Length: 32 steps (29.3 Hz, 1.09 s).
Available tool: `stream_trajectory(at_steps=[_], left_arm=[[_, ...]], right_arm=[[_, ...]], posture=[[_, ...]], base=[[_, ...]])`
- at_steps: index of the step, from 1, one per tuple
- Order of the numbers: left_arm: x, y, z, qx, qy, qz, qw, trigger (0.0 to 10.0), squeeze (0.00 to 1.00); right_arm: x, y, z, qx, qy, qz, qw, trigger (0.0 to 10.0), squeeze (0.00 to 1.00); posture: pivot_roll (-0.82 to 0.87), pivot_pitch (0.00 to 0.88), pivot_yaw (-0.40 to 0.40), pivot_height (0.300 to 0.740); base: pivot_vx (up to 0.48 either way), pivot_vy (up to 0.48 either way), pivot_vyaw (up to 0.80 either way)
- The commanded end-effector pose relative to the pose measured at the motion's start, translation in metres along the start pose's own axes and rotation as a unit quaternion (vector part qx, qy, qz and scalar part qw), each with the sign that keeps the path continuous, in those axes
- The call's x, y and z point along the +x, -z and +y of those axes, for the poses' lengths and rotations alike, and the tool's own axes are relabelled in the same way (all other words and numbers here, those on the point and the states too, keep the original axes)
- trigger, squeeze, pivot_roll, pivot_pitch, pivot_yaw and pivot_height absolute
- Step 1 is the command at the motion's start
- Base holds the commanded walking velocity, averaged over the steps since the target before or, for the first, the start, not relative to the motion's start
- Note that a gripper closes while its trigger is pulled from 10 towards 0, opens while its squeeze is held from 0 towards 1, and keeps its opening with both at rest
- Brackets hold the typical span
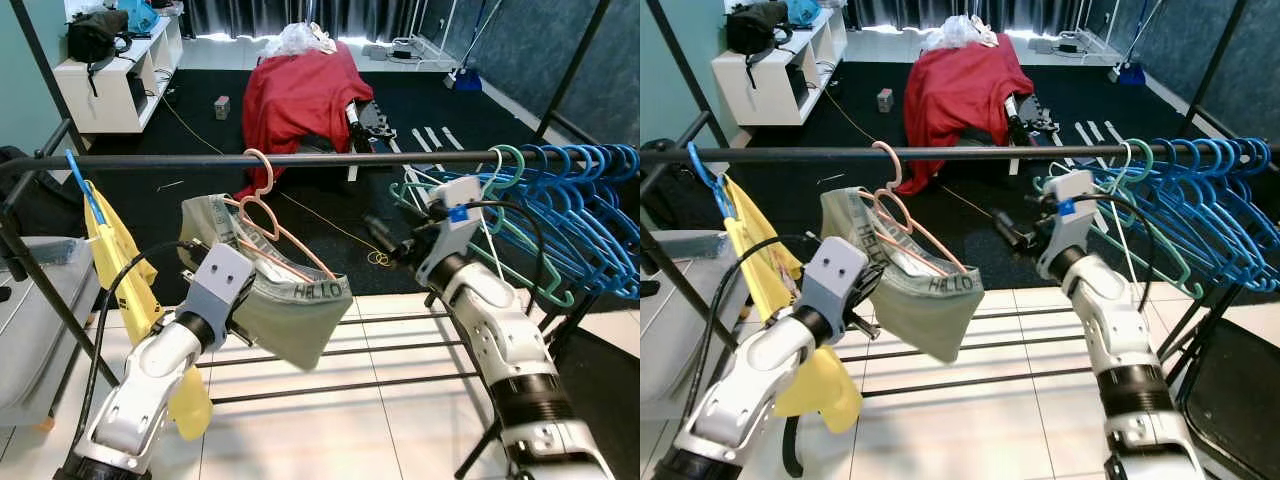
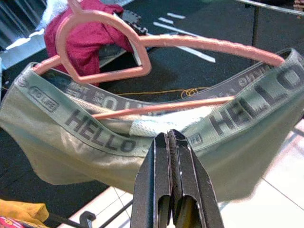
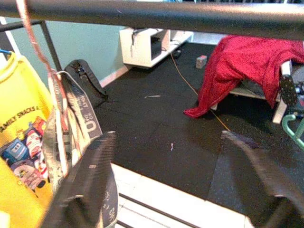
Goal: Hang hanger
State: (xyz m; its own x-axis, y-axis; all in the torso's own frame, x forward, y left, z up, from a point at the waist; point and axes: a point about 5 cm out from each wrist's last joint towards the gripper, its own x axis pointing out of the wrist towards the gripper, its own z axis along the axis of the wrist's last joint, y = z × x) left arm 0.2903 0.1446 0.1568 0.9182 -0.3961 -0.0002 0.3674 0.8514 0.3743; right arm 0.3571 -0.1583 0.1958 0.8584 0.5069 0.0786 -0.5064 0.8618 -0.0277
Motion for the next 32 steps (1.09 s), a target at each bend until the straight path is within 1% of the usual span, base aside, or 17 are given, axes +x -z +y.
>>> stream_trajectory(at_steps=[1,3,4,5,6,7,9,10,12,14,19,20,24,25,26,27,32], left_arm=[[0.0,0.003,-0.001,0.011,0.004,0.012,1.0,10.0,0.0],[-0.001,0.001,0.0,0.011,0.001,0.01,1.0,10.0,0.0],[-0.001,-0.001,0.0,0.013,0.0,0.006,1.0,10.0,0.0],[-0.001,-0.001,0.0,0.013,0.0,0.006,1.0,10.0,0.0],[-0.002,-0.003,0.0,0.014,-0.001,0.003,1.0,10.0,0.0],[-0.002,-0.003,0.0,0.014,-0.001,0.003,1.0,10.0,0.0],[-0.004,-0.007,0.002,0.014,-0.007,-0.005,1.0,10.0,0.0],[-0.004,-0.007,0.002,0.014,-0.007,-0.005,1.0,10.0,0.0],[-0.005,-0.009,0.003,0.017,-0.015,-0.01,1.0,10.0,0.0],[-0.005,-0.01,0.003,0.019,-0.017,-0.01,1.0,10.0,0.0],[-0.006,-0.015,0.004,0.022,-0.02,-0.019,0.999,10.0,0.0],[-0.007,-0.018,0.004,0.021,-0.021,-0.022,0.999,10.0,0.0],[-0.008,-0.019,0.003,0.022,-0.02,-0.022,0.999,10.0,0.0],[-0.008,-0.02,0.003,0.024,-0.017,-0.022,0.999,10.0,0.0],[-0.008,-0.02,0.003,0.026,-0.015,-0.021,0.999,10.0,0.0],[-0.008,-0.02,0.003,0.028,-0.013,-0.02,0.999,10.0,0.0],[-0.009,-0.021,0.003,0.034,-0.011,-0.018,0.999,10.0,0.0]], right_arm=[[0.002,0.003,-0.002,0.003,-0.002,0.018,1.0,10.0,1.0],[0.006,0.002,-0.005,0.0,-0.013,0.024,1.0,10.0,1.0],[0.01,0.001,-0.006,-0.002,-0.041,0.03,0.999,10.0,1.0],[0.01,0.001,-0.006,-0.002,-0.041,0.03,0.999,10.0,1.0],[0.013,-0.001,-0.006,-0.006,-0.067,0.032,0.997,10.0,1.0],[0.013,-0.001,-0.006,-0.006,-0.067,0.032,0.997,10.0,1.0],[0.019,-0.011,-0.007,-0.006,-0.091,0.013,0.996,10.0,1.0],[0.019,-0.011,-0.007,-0.006,-0.091,0.013,0.996,10.0,1.0],[0.023,-0.018,-0.004,-0.004,-0.113,-0.01,0.994,10.0,1.0],[0.026,-0.018,-0.002,-0.005,-0.13,-0.015,0.991,10.0,1.0],[0.033,-0.013,0.004,-0.021,-0.158,0.0,0.987,10.0,1.0],[0.04,-0.012,0.008,-0.023,-0.168,0.01,0.985,10.0,1.0],[0.045,-0.012,0.011,-0.022,-0.173,0.014,0.985,10.0,1.0],[0.05,-0.014,0.015,-0.015,-0.174,0.012,0.985,10.0,0.67],[0.055,-0.016,0.02,-0.008,-0.178,0.009,0.984,10.0,0.03],[0.059,-0.018,0.025,-0.004,-0.182,0.008,0.983,10.0,0.0],[0.066,-0.018,0.033,0.0,-0.191,0.013,0.981,10.0,0.0]], posture=[[-0.06,0.096,-0.039,0.74],[-0.06,0.114,-0.034,0.74],[-0.06,0.123,-0.036,0.74],[-0.06,0.123,-0.036,0.74],[-0.05,0.131,-0.041,0.74],[-0.05,0.131,-0.041,0.74],[-0.05,0.131,-0.048,0.74],[-0.05,0.131,-0.048,0.74],[-0.04,0.128,-0.054,0.74],[-0.03,0.126,-0.061,0.74],[-0.01,0.133,-0.072,0.74],[-0.01,0.141,-0.075,0.74],[-0.01,0.141,-0.075,0.74],[0.0,0.16,-0.077,0.74],[0.01,0.165,-0.078,0.74],[0.01,0.165,-0.078,0.74],[0.02,0.175,-0.09,0.74]], base=[[0.0,0.0,0.0],[0.0,0.0,0.0],[0.0,0.0,0.0],[0.0,0.0,0.0],[0.0,0.0,0.0],[0.0,0.0,0.0],[0.0,0.0,0.0],[0.0,0.0,0.0],[0.0,0.0,0.0],[0.0,0.0,0.0],[0.0,0.0,0.0],[0.0,0.0,0.0],[0.0,0.0,0.0],[0.0,0.0,0.0],[0.0,0.0,0.0],[0.0,0.0,0.0],[0.0,0.0,0.0]])
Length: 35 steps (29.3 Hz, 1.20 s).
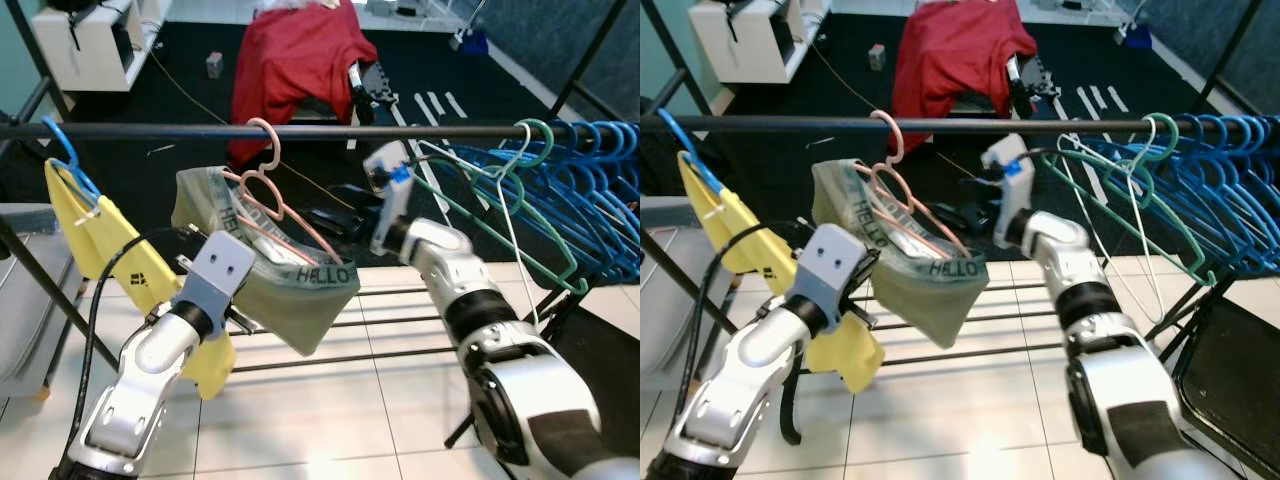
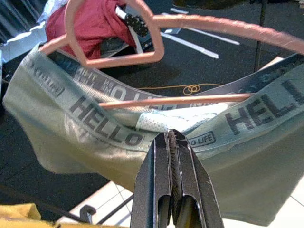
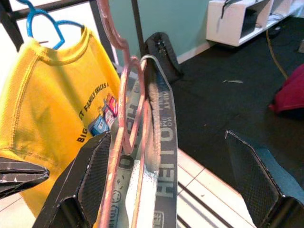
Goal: Hang hanger
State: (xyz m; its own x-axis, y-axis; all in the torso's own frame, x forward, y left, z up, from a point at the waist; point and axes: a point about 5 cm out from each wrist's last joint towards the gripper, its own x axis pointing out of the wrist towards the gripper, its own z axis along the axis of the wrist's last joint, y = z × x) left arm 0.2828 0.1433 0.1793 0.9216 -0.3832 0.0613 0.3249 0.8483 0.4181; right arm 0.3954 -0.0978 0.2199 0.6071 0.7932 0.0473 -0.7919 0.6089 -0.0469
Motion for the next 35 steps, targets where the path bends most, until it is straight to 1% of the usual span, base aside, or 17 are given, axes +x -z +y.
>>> stream_trajectory(at_steps=[1,3,5,7,12,14,15,17,19,23,24,26,27,29,31,34,35], left_arm=[[-0.004,0.001,-0.001,0.01,0.007,0.008,1.0,10.0,0.0],[-0.004,0.001,-0.001,0.01,0.007,0.008,1.0,10.0,0.0],[-0.006,0.001,-0.001,0.008,0.006,0.01,1.0,10.0,0.0],[-0.007,0.001,-0.001,0.008,0.006,0.011,1.0,10.0,0.0],[-0.005,0.001,-0.004,0.006,0.013,0.011,1.0,10.0,0.0],[-0.004,0.0,-0.005,0.007,0.02,0.012,1.0,10.0,0.0],[-0.004,0.0,-0.005,0.007,0.02,0.012,1.0,10.0,0.0],[-0.003,0.001,-0.005,0.009,0.023,0.014,1.0,10.0,0.0],[-0.003,0.001,-0.005,0.01,0.024,0.014,1.0,10.0,0.0],[-0.002,0.001,-0.005,0.01,0.024,0.014,1.0,10.0,0.0],[-0.002,0.001,-0.004,0.01,0.024,0.015,1.0,10.0,0.0],[-0.002,0.001,-0.005,0.01,0.025,0.016,1.0,10.0,0.0],[-0.002,0.001,-0.005,0.011,0.026,0.017,0.999,10.0,0.0],[-0.002,0.001,-0.005,0.011,0.026,0.017,0.999,10.0,0.0],[-0.001,0.0,-0.005,0.012,0.028,0.016,0.999,10.0,0.0],[-0.001,-0.001,-0.005,0.012,0.028,0.015,0.999,10.0,0.0],[0.0,-0.002,-0.005,0.012,0.028,0.013,0.999,10.0,0.0]], right_arm=[[0.003,-0.001,0.001,0.002,-0.001,-0.004,1.0,10.0,0.0],[0.003,-0.001,0.001,0.002,-0.001,-0.004,1.0,10.0,0.0],[0.007,-0.012,0.0,-0.003,0.016,-0.04,0.999,10.0,0.0],[0.008,-0.017,-0.001,-0.003,0.023,-0.052,0.998,10.0,0.0],[0.011,-0.014,0.003,-0.007,0.006,-0.041,0.999,10.0,0.0],[0.014,-0.004,0.009,-0.024,-0.021,0.002,1.0,10.0,0.0],[0.014,-0.004,0.009,-0.024,-0.021,0.002,1.0,10.0,0.0],[0.014,0.007,0.014,-0.046,-0.05,0.051,0.996,10.0,0.0],[0.013,0.012,0.016,-0.054,-0.063,0.068,0.994,10.0,0.0],[0.013,0.014,0.018,-0.054,-0.073,0.076,0.993,10.0,0.0],[0.013,0.017,0.019,-0.064,-0.079,0.085,0.991,10.0,0.0],[0.013,0.02,0.019,-0.077,-0.076,0.097,0.989,10.0,0.0],[0.012,0.023,0.016,-0.1,-0.058,0.115,0.987,10.0,0.0],[0.012,0.023,0.016,-0.1,-0.058,0.115,0.987,10.0,0.0],[0.008,0.024,0.006,-0.136,-0.002,0.134,0.982,10.0,0.0],[0.006,0.021,0.001,-0.138,0.022,0.131,0.982,10.0,0.0],[0.004,0.016,-0.004,-0.131,0.04,0.118,0.984,10.0,0.0]], posture=[[0.02,0.178,-0.093,0.74],[0.02,0.178,-0.093,0.74],[0.02,0.186,-0.092,0.74],[0.02,0.186,-0.092,0.74],[0.01,0.191,-0.083,0.74],[0.01,0.188,-0.075,0.74],[0.01,0.188,-0.075,0.74],[0.02,0.188,-0.075,0.74],[0.02,0.188,-0.075,0.74],[0.02,0.187,-0.073,0.74],[0.01,0.186,-0.072,0.74],[0.01,0.184,-0.072,0.74],[0.01,0.181,-0.073,0.74],[0.01,0.181,-0.073,0.74],[0.02,0.176,-0.074,0.74],[0.02,0.176,-0.074,0.74],[0.02,0.176,-0.072,0.74]], base=[[0.0,0.0,0.0],[0.0,0.0,0.0],[0.0,0.0,0.0],[0.0,0.0,0.0],[0.0,0.0,0.0],[0.0,0.0,0.0],[0.0,0.0,0.0],[0.0,0.0,0.0],[0.0,0.0,0.0],[0.0,0.0,0.0],[0.0,0.0,0.0],[0.0,0.0,0.0],[0.0,0.0,0.0],[0.0,0.0,0.0],[0.0,0.0,0.0],[0.0,0.0,0.0],[0.0,0.0,0.0]])
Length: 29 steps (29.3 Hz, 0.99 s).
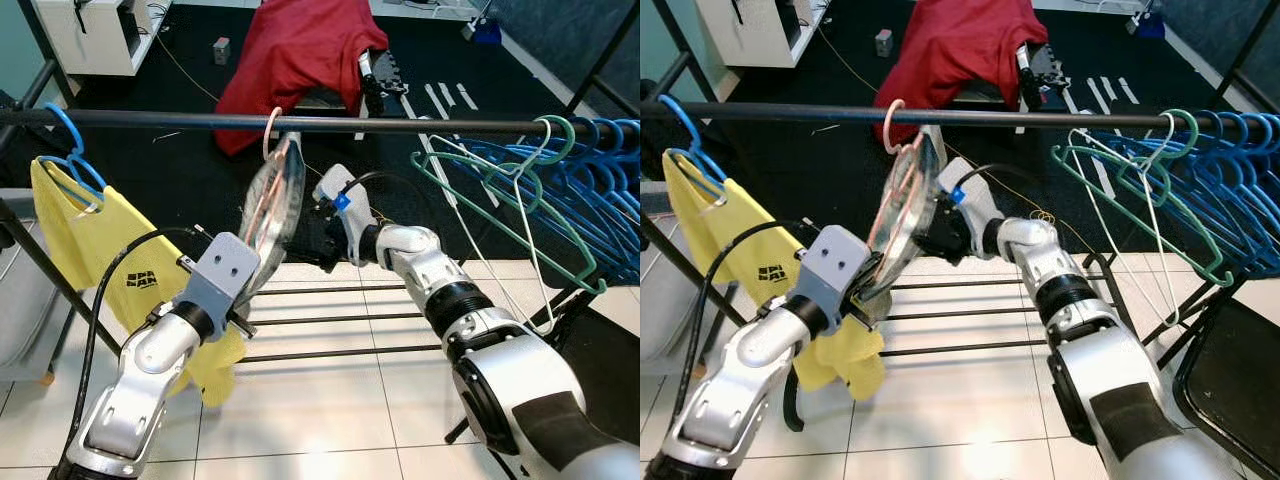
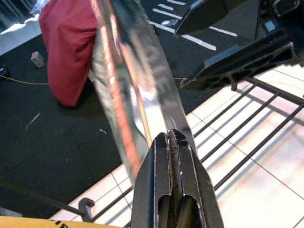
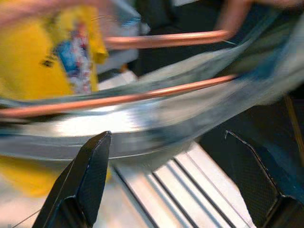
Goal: Hang hanger
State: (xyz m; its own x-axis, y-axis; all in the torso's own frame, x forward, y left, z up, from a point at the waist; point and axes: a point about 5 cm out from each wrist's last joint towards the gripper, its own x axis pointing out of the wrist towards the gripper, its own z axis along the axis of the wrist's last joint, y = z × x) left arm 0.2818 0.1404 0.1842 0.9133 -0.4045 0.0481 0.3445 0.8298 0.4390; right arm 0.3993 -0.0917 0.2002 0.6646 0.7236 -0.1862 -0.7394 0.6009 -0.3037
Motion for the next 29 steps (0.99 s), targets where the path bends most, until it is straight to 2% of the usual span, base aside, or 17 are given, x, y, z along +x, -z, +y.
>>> stream_trajectory(at_steps=[1,3,5,7,10,11,12,13,16,18,19,22,24,25,27,29], left_arm=[[0.0,0.003,-0.004,0.001,0.014,0.011,1.0,10.0,0.0],[0.0,0.003,-0.004,0.002,0.015,0.011,1.0,10.0,0.0],[0.001,0.002,-0.004,0.001,0.018,0.007,1.0,10.0,0.0],[0.001,0.002,-0.004,0.0,0.018,0.006,1.0,10.0,0.0],[0.003,0.0,-0.006,-0.006,0.024,0.0,1.0,10.0,0.0],[0.003,0.0,-0.006,-0.006,0.024,0.0,1.0,10.0,0.0],[0.003,-0.002,-0.008,-0.012,0.03,-0.005,0.999,10.0,0.0],[0.003,-0.002,-0.008,-0.012,0.03,-0.005,0.999,10.0,0.0],[0.006,-0.006,-0.014,-0.027,0.052,-0.018,0.998,10.0,0.0],[0.006,-0.006,-0.014,-0.027,0.052,-0.018,0.998,10.0,0.0],[0.008,-0.007,-0.015,-0.031,0.053,-0.021,0.998,10.0,0.0],[0.013,-0.01,-0.018,-0.046,0.057,-0.032,0.997,10.0,0.0],[0.013,-0.01,-0.018,-0.046,0.057,-0.032,0.997,10.0,0.0],[0.015,-0.013,-0.02,-0.052,0.061,-0.04,0.996,10.0,0.0],[0.016,-0.018,-0.027,-0.09,0.083,-0.066,0.99,10.0,0.0],[0.017,-0.019,-0.029,-0.09,0.087,-0.073,0.99,10.0,0.0]], right_arm=[[-0.005,-0.005,-0.011,0.008,0.027,-0.012,1.0,10.0,0.0],[-0.006,-0.006,-0.013,0.012,0.03,-0.016,0.999,10.0,0.0],[-0.013,-0.016,-0.02,0.031,0.02,-0.06,0.997,10.0,0.0],[-0.015,-0.019,-0.022,0.035,0.017,-0.072,0.997,10.0,0.0],[-0.023,-0.025,-0.021,0.058,-0.031,-0.125,0.99,10.0,0.0],[-0.023,-0.025,-0.021,0.058,-0.031,-0.125,0.99,10.0,0.0],[-0.028,-0.03,-0.019,0.072,-0.061,-0.155,0.983,10.0,0.0],[-0.028,-0.03,-0.019,0.072,-0.061,-0.155,0.983,10.0,0.0],[-0.041,-0.045,-0.016,0.109,-0.114,-0.23,0.96,10.0,0.0],[-0.041,-0.045,-0.016,0.109,-0.114,-0.23,0.96,10.0,0.0],[-0.043,-0.049,-0.014,0.118,-0.126,-0.245,0.954,10.0,0.0],[-0.046,-0.052,-0.012,0.131,-0.139,-0.26,0.947,10.0,0.0],[-0.046,-0.052,-0.012,0.131,-0.139,-0.26,0.947,10.0,0.0],[-0.046,-0.052,-0.012,0.133,-0.14,-0.264,0.945,10.0,0.0],[-0.049,-0.053,-0.013,0.141,-0.143,-0.273,0.941,10.0,0.0],[-0.051,-0.052,-0.012,0.134,-0.142,-0.268,0.943,10.0,0.0]], posture=[[0.01,0.176,-0.071,0.74],[0.01,0.176,-0.071,0.74],[0.01,0.172,-0.068,0.74],[0.01,0.172,-0.068,0.74],[0.01,0.168,-0.063,0.74],[0.01,0.168,-0.063,0.74],[0.0,0.167,-0.057,0.74],[0.0,0.167,-0.057,0.74],[-0.01,0.163,-0.039,0.74],[-0.01,0.163,-0.039,0.74],[-0.01,0.161,-0.037,0.74],[-0.01,0.153,-0.034,0.74],[-0.01,0.153,-0.034,0.74],[-0.01,0.15,-0.034,0.74],[-0.01,0.14,-0.039,0.74],[-0.01,0.134,-0.041,0.74]], base=[[0.0,0.0,0.0],[0.0,0.0,0.0],[0.0,0.0,0.0],[0.0,0.0,0.0],[0.0,0.0,0.0],[0.0,0.0,0.0],[0.0,0.0,0.0],[0.0,0.0,0.0],[0.0,0.0,0.0],[0.0,0.0,0.0],[0.0,0.0,0.0],[0.0,0.0,0.0],[0.0,0.0,0.0],[0.0,0.0,0.0],[0.0,0.0,0.0],[0.0,0.0,0.0]])
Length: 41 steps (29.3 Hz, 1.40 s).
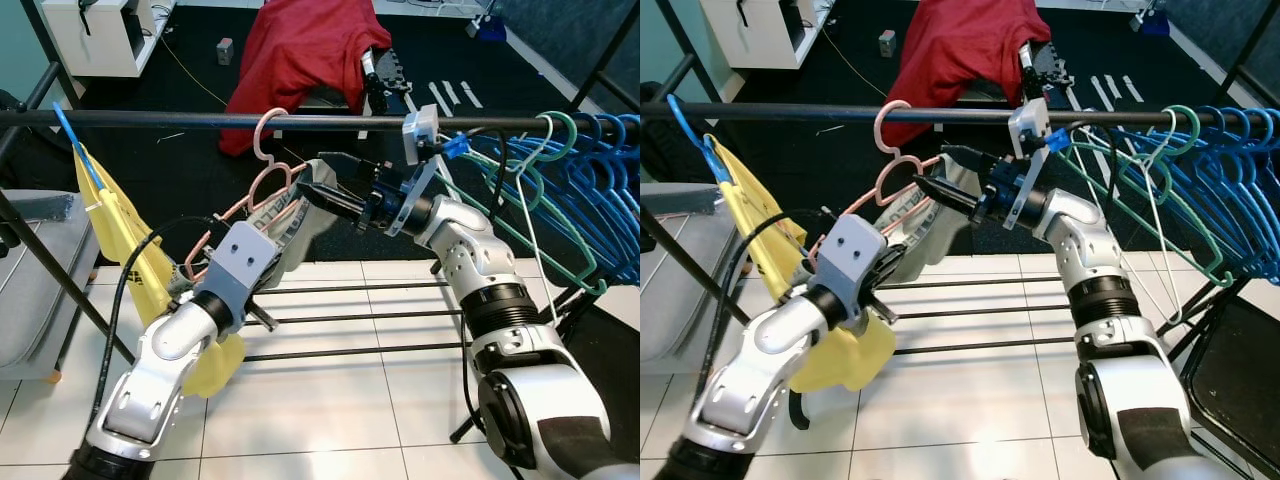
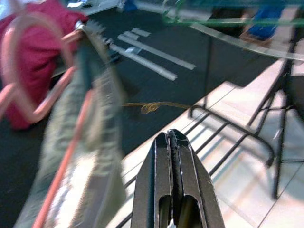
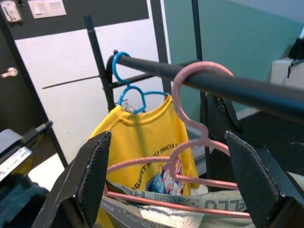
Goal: Hang hanger
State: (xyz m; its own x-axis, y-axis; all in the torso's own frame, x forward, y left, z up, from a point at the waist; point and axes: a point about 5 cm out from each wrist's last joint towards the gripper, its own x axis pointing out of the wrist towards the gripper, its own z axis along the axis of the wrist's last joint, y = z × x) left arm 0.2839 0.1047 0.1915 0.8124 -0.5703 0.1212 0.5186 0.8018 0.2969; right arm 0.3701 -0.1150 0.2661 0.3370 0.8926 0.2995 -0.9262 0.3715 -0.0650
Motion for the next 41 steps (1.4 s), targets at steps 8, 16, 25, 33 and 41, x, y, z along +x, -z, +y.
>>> stream_trajectory(at_steps=[8,16,25,33,41], left_arm=[[0.013,-0.022,0.017,-0.009,-0.034,-0.072,0.997,10.0,0.0],[0.021,-0.019,0.043,0.011,-0.058,-0.063,0.996,10.0,0.0],[0.026,0.002,0.058,0.091,-0.109,0.028,0.989,10.0,0.0],[0.023,0.02,0.043,0.093,-0.099,0.076,0.988,10.0,0.0],[0.02,0.018,0.028,0.063,-0.077,0.054,0.994,10.0,0.0]], right_arm=[[-0.028,0.017,0.017,0.008,-0.005,0.041,0.999,10.0,0.0],[-0.045,0.022,0.023,0.021,0.021,0.049,0.998,10.0,0.0],[-0.048,0.021,0.025,0.014,0.044,0.055,0.997,10.0,0.0],[-0.03,0.015,0.008,-0.002,0.126,0.048,0.991,10.0,0.0],[-0.001,0.053,-0.009,-0.02,0.149,0.203,0.968,10.0,0.0]], posture=[[-0.02,0.122,-0.027,0.74],[-0.03,0.122,-0.004,0.74],[-0.03,0.134,-0.001,0.74],[-0.03,0.155,-0.014,0.74],[-0.03,0.183,-0.035,0.74]], base=[[0.0,0.0,0.0],[0.0,0.0,0.0],[0.0,0.0,0.0],[0.0,0.0,0.0],[0.0,0.0,0.0]])
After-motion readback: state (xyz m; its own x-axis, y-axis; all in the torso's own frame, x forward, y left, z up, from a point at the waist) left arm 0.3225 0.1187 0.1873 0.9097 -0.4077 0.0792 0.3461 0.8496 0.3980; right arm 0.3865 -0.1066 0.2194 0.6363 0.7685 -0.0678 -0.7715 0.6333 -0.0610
